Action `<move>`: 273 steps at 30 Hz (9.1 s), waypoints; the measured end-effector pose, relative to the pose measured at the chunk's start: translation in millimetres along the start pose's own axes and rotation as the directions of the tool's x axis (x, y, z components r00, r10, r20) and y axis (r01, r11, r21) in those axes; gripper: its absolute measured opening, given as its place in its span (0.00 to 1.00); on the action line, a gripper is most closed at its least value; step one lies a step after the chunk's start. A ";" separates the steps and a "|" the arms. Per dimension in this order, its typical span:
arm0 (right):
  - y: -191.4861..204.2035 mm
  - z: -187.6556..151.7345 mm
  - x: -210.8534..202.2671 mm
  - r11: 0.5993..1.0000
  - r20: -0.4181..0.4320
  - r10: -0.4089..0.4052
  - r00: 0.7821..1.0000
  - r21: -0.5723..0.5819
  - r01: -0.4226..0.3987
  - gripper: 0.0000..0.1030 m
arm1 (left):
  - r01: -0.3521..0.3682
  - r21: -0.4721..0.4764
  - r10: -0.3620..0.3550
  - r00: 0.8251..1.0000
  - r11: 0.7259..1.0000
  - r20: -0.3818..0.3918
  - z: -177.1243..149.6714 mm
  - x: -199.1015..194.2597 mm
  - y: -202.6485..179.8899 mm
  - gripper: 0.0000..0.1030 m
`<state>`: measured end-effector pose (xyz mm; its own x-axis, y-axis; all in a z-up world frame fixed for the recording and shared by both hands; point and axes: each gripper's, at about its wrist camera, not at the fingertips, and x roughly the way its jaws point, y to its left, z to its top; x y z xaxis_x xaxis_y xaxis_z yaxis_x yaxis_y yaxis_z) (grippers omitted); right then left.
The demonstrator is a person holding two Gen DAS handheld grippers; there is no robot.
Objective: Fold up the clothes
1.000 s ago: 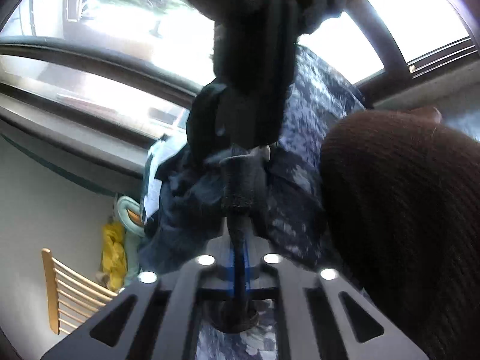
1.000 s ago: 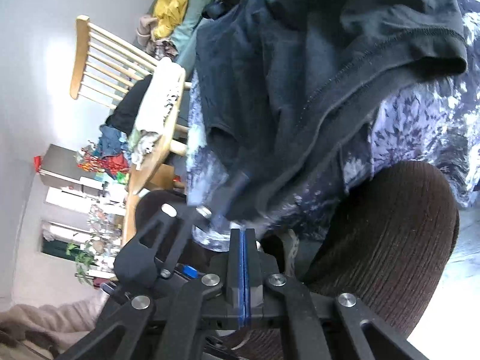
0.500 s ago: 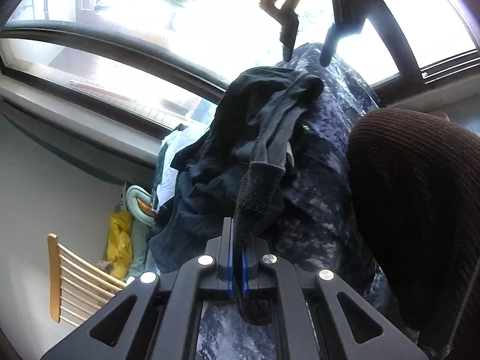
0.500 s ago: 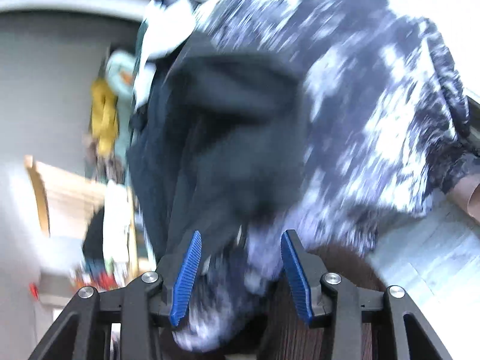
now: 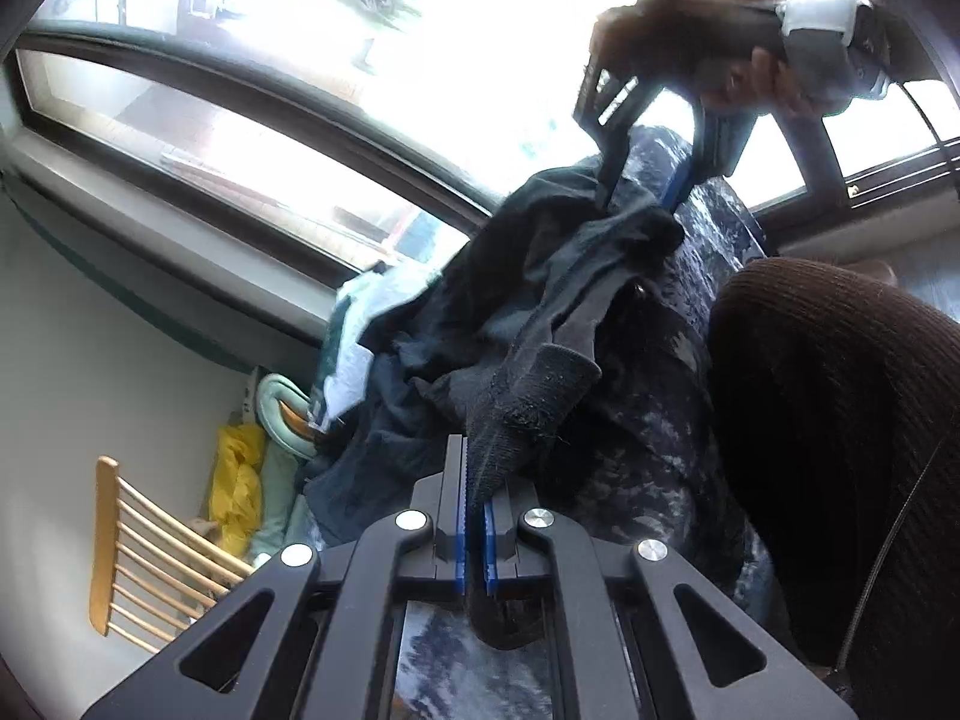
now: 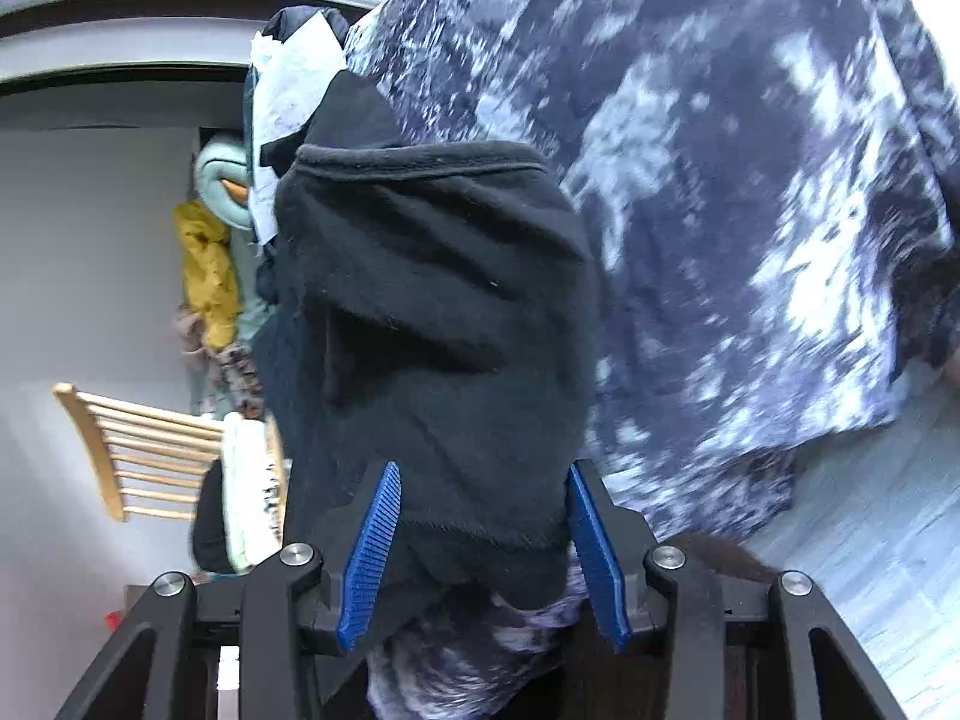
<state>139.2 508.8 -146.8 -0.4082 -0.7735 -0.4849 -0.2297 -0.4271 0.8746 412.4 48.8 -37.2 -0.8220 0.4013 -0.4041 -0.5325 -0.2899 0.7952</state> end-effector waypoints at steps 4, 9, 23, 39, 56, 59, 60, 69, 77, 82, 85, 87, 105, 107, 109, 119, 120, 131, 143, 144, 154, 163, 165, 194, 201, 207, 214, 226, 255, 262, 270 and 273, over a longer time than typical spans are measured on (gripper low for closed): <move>-3.9 -2.2 4.9 0.998 0.003 0.048 0.999 0.029 -0.048 0.41 | -0.022 0.027 0.022 1.000 0.999 0.011 -4.2 -5.0 3.7 0.04; 0.5 -8.5 4.5 1.000 0.018 -0.005 1.000 0.010 0.005 0.04 | -0.026 0.071 0.027 0.999 0.997 -0.016 -9.8 -4.0 4.0 0.04; 28.6 -46.8 -75.4 0.998 0.208 0.001 0.978 -0.057 0.011 0.02 | 0.124 0.126 -0.128 0.992 0.984 0.017 -4.5 -35.2 5.0 0.04; -10.7 -82.7 -79.8 0.989 0.176 -0.145 0.974 0.044 0.139 0.02 | 0.514 0.005 -0.505 0.844 0.858 -0.180 -9.9 -35.8 2.5 0.04; 18.1 -109.3 -133.3 0.980 0.255 -0.192 0.948 0.000 0.199 0.02 | 0.705 -0.159 -0.722 0.685 0.691 -0.099 -4.8 -60.9 33.2 0.04; 9.9 -112.3 -129.0 0.967 0.225 -0.253 0.941 0.041 0.250 0.02 | 0.720 -0.143 -0.734 0.665 0.679 -0.139 -10.2 -63.1 21.9 0.04; 8.7 -111.7 -127.0 0.965 0.220 -0.262 0.940 0.046 0.258 0.02 | 0.715 -0.142 -0.728 0.669 0.685 -0.149 -11.6 -60.8 22.1 0.04; 96.4 -60.1 -79.6 0.939 0.197 -0.262 0.945 -0.176 0.297 0.02 | 0.518 -0.203 -0.551 0.814 0.831 -0.184 -18.0 -9.4 94.0 0.04; 233.4 5.4 14.1 0.819 0.132 -0.310 0.941 -0.465 0.335 0.02 | 0.421 -0.430 -0.560 0.781 0.799 -0.276 -31.5 96.0 189.7 0.04; 293.2 55.5 86.8 0.779 0.070 -0.354 0.933 -0.529 0.335 0.02 | 0.343 -0.525 -0.562 0.752 0.779 -0.344 -44.3 172.4 237.6 0.04; 319.1 85.2 134.5 0.761 0.049 -0.388 0.920 -0.546 0.350 0.02 | 0.278 -0.550 -0.538 0.744 0.788 -0.396 -53.3 227.8 265.4 0.04; 332.5 101.9 165.3 0.738 0.055 -0.409 0.911 -0.567 0.366 0.02 | 0.255 -0.540 -0.522 0.737 0.802 -0.429 -55.8 259.0 273.9 0.04; 296.3 197.7 333.6 0.678 0.006 -0.615 0.788 -0.506 0.533 0.21 | 0.131 -0.546 -0.515 0.567 0.827 -0.643 -109.0 444.2 228.4 0.40; 299.6 195.8 325.4 0.674 0.008 -0.617 0.787 -0.511 0.534 0.28 | 0.097 -0.530 -0.481 0.580 0.842 -0.658 -110.1 440.7 234.8 0.54; 316.2 189.0 305.4 0.622 0.086 -0.618 0.781 -0.554 0.553 0.40 | 0.060 -0.557 -0.478 0.596 0.828 -0.645 -112.4 430.4 250.2 0.66; 319.6 112.2 179.5 0.460 0.134 -0.562 0.816 -0.769 0.444 0.46 | 0.160 -0.930 -0.839 0.501 0.332 -0.214 -149.2 287.7 253.2 0.83; 309.0 103.6 169.4 0.457 0.123 -0.560 0.819 -0.779 0.429 0.46 | 0.118 -0.950 -0.856 0.477 0.288 -0.200 -160.4 275.8 239.4 0.83; 221.4 89.5 110.2 0.500 0.092 -0.586 0.805 -0.740 0.449 0.46 | -0.050 -0.998 -0.927 0.369 0.050 -0.065 -197.4 241.9 158.1 0.82; 210.5 105.7 108.5 0.486 0.086 -0.549 0.831 -0.776 0.401 0.46 | -0.059 -0.997 -0.910 0.414 -0.041 0.013 -182.5 230.9 154.8 0.04; 212.7 104.2 108.4 0.470 0.086 -0.549 0.831 -0.791 0.392 0.46 | -0.063 -0.996 -0.907 0.420 -0.056 0.025 -184.1 229.6 156.8 0.04; 218.2 66.0 113.6 0.295 0.115 -0.523 0.845 -0.905 0.306 0.48 | -0.079 -0.991 -0.882 0.468 -0.108 0.058 -219.3 231.7 179.8 0.04; 199.7 60.5 146.5 0.124 0.255 -0.637 0.728 -0.898 0.423 0.25 | -0.050 -0.997 -0.888 0.459 -0.065 0.035 -204.3 232.8 173.6 0.04; 196.2 68.8 147.2 0.150 0.255 -0.654 0.712 -0.879 0.452 0.02 | -0.047 -0.997 -0.891 0.453 -0.067 0.038 -204.5 232.8 172.9 0.04; 106.2 77.8 55.6 0.735 -0.138 -0.573 0.808 -0.522 0.433 0.01 | -0.155 -0.984 -0.887 0.438 0.084 -0.145 -271.3 181.4 210.0 0.04; 123.6 71.8 70.8 0.672 -0.078 -0.609 0.789 -0.579 0.461 0.25 | -0.118 -0.981 -0.897 0.400 0.152 -0.187 -245.5 189.2 213.7 0.12; 178.4 73.9 54.5 0.619 0.027 -0.536 0.844 -0.668 0.414 0.37 | -0.041 -0.993 -0.854 0.507 0.115 -0.120 -215.8 181.9 264.0 0.46; 223.5 72.0 109.8 0.565 0.059 -0.490 0.870 -0.739 0.368 0.37 | 0.063 -0.976 -0.816 0.562 0.208 -0.138 -166.7 219.0 271.6 0.47; 207.8 106.8 209.4 0.683 -0.050 -0.517 0.854 -0.626 0.377 0.34 | -0.025 -0.905 -0.720 0.597 0.424 -0.354 -144.5 322.1 239.1 0.48; 225.7 121.5 209.3 0.576 0.179 -0.530 0.829 -0.642 0.506 0.04 | -0.023 -0.909 -0.707 0.621 0.416 -0.339 -158.2 342.4 244.7 0.05; 228.3 119.0 210.6 0.550 0.183 -0.535 0.825 -0.666 0.504 0.04 | 0.192 -0.908 -0.779 0.596 0.372 -0.193 -106.3 361.7 264.2 0.57; 217.9 121.1 207.9 0.580 0.155 -0.512 0.845 -0.663 0.473 0.05 | 0.251 -0.886 -0.856 0.454 0.389 -0.248 -83.4 410.4 229.8 0.58; 213.5 123.1 207.7 0.597 0.138 -0.502 0.854 -0.659 0.457 0.05 | 0.245 -0.846 -0.817 0.481 0.474 -0.319 -84.8 418.8 217.4 0.58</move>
<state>-103.4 314.6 -61.3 -0.3550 -0.3812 -0.8536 0.2588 -0.9175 0.3021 -64.7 80.1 -71.9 -0.0252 0.1531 -0.9879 -0.6243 -0.7742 -0.1041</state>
